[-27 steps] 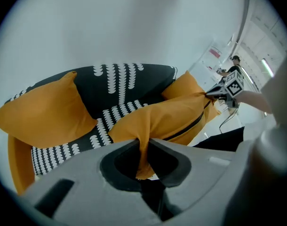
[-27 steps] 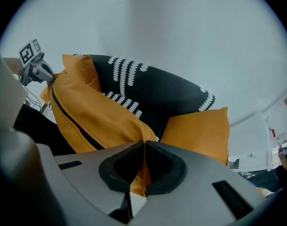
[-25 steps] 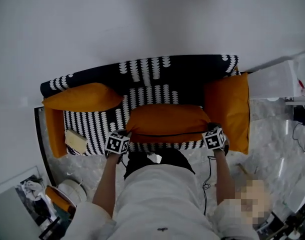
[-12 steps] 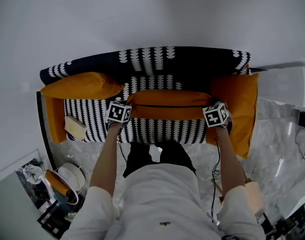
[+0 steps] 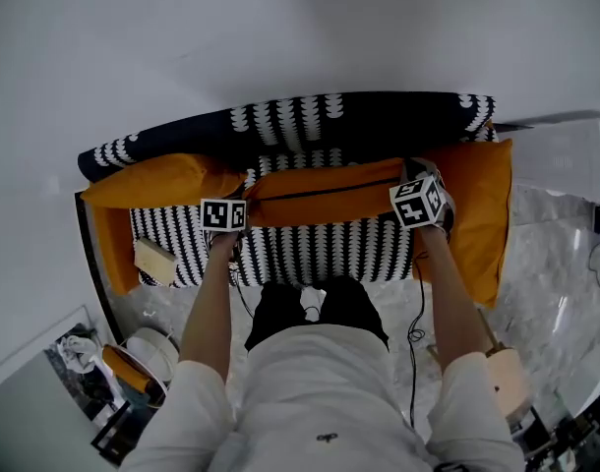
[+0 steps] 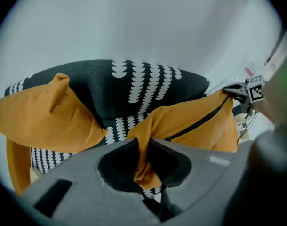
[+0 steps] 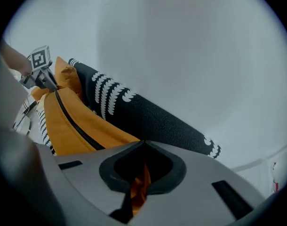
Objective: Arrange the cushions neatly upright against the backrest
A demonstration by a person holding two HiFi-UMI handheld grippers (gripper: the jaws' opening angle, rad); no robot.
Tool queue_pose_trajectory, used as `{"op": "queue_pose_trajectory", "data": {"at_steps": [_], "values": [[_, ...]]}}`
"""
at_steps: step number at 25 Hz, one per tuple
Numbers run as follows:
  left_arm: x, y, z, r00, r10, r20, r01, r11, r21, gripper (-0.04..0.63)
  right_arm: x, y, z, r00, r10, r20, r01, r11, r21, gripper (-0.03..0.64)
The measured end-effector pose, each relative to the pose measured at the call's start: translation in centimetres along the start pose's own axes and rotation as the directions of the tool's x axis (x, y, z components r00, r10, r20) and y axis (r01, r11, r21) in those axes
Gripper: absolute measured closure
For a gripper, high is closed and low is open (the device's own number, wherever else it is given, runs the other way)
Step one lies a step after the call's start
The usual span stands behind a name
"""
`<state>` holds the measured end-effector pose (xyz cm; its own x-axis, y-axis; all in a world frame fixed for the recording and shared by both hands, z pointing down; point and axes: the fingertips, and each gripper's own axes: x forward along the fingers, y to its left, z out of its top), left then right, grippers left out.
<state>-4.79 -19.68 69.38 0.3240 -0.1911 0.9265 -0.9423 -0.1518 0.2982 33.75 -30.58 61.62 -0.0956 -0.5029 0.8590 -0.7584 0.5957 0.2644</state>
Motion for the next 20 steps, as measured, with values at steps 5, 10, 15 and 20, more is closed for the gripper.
{"op": "queue_pose_trajectory", "data": {"at_steps": [5, 10, 15, 20], "values": [[-0.3, -2.1, 1.7, 0.999, -0.033, 0.033, 0.031, 0.998, 0.061, 0.546, 2.3, -2.0, -1.7, 0.998, -0.032, -0.048, 0.032, 0.999, 0.004, 0.604], [-0.6, -5.1, 6.2, 0.997, -0.041, 0.060, 0.029, 0.982, 0.189, 0.546, 3.2, -5.4, -4.4, 0.994, -0.056, -0.097, 0.067, 0.991, 0.114, 0.603], [0.2, -4.8, 8.7, 0.998, 0.032, 0.046, -0.042, 0.970, 0.240, 0.541, 3.6, -6.5, -3.9, 0.994, -0.081, -0.071, 0.091, 0.983, 0.158, 0.604], [1.3, -0.2, 6.7, 0.994, 0.107, -0.031, -0.102, 0.986, 0.132, 0.538, 3.8, -4.9, 1.9, 0.993, -0.119, 0.024, 0.116, 0.988, 0.099, 0.607]]}}
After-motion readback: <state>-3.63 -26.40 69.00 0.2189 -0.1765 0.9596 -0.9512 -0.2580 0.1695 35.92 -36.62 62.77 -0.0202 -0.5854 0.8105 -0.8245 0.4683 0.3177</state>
